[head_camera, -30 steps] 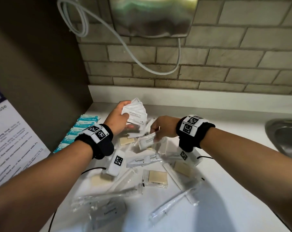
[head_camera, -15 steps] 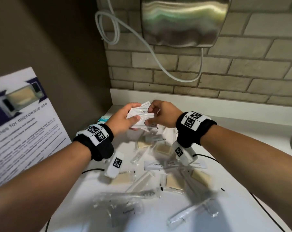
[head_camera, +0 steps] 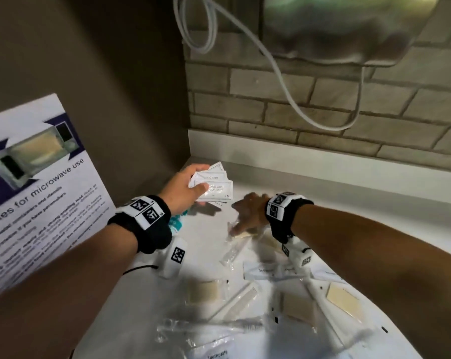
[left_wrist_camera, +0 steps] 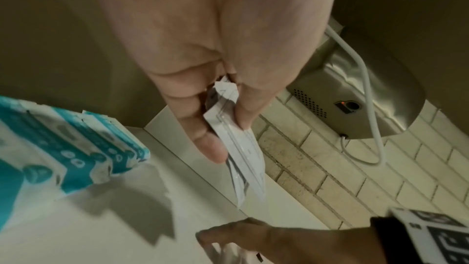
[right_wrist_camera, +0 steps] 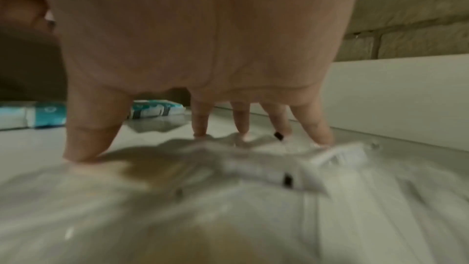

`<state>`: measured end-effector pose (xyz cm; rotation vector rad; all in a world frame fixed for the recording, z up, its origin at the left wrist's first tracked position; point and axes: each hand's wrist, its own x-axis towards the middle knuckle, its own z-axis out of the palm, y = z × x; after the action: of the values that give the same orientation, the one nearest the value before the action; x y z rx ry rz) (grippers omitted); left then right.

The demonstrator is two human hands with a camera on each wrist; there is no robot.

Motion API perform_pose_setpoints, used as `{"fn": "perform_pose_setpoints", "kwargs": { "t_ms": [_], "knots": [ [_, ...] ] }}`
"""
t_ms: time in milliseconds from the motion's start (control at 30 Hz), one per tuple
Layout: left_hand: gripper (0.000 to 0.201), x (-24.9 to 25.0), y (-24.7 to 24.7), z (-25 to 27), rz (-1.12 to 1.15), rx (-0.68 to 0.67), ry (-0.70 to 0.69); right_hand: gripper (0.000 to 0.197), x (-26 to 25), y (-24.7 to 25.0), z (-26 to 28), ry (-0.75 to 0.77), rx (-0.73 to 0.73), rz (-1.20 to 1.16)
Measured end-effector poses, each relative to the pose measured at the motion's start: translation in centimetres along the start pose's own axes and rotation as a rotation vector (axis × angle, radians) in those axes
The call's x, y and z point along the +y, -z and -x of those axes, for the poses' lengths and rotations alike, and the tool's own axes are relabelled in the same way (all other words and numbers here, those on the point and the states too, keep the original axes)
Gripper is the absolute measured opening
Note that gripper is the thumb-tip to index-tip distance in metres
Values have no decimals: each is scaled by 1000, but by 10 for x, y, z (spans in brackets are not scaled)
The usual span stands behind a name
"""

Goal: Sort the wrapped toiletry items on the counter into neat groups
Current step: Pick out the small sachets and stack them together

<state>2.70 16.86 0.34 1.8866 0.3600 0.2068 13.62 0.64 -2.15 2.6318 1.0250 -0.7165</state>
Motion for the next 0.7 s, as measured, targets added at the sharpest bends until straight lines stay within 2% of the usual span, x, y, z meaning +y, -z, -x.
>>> {"fn": "perform_pose_setpoints", "kwargs": {
  "t_ms": [100, 267, 433, 600, 700],
  "knots": [
    [43, -7, -11, -4, 10, -44, 29, 94, 6, -14, 12, 50, -1, 6],
    [42, 3, -38, 2, -45, -147, 17, 75, 24, -35, 55, 46, 43, -67],
    [43, 19, -59, 17, -91, -226, -60, 67, 30, -55, 97, 59, 60, 28],
    [45, 22, -67, 39, -77, -280, -91, 67, 40, -73, 140, -42, 42, -122],
    [44, 18, -67, 50, -93, -299, -106, 67, 37, -76, 148, -88, -2, -48]
  ]
}}
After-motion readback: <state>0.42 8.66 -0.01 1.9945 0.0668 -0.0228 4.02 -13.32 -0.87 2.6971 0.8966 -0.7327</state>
